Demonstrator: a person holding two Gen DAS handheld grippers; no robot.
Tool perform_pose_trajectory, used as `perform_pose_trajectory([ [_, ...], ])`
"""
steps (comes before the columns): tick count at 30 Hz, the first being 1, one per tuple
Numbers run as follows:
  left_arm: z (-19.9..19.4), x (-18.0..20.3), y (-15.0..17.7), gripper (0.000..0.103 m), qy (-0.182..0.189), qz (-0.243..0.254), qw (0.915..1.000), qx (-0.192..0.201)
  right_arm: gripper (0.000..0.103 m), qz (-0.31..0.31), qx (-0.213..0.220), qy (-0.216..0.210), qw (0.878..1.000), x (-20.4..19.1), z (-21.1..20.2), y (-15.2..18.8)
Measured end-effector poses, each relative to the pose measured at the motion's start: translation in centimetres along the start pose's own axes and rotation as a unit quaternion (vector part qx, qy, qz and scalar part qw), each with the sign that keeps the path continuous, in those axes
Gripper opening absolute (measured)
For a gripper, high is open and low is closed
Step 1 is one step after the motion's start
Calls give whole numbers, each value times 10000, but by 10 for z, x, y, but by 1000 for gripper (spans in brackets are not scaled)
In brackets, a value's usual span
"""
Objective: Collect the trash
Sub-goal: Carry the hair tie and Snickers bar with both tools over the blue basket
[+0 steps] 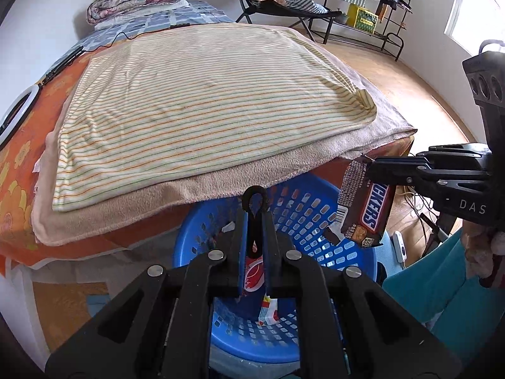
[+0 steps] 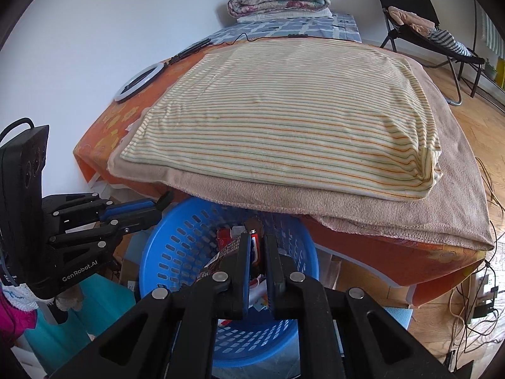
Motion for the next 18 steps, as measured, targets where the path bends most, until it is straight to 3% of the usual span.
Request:
perform_pose_trajectory([
  [18,27,-5,25,6,-80,-125,9991,-385,10,114,-432,14,9990,7,36,27],
])
Point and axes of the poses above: each gripper's, at about its wrist camera, not at the fingertips, and z roughly the way its jaws point, x to its right, y to its underside, the point moved 5 cm from there along z, roughly the way its jaws point
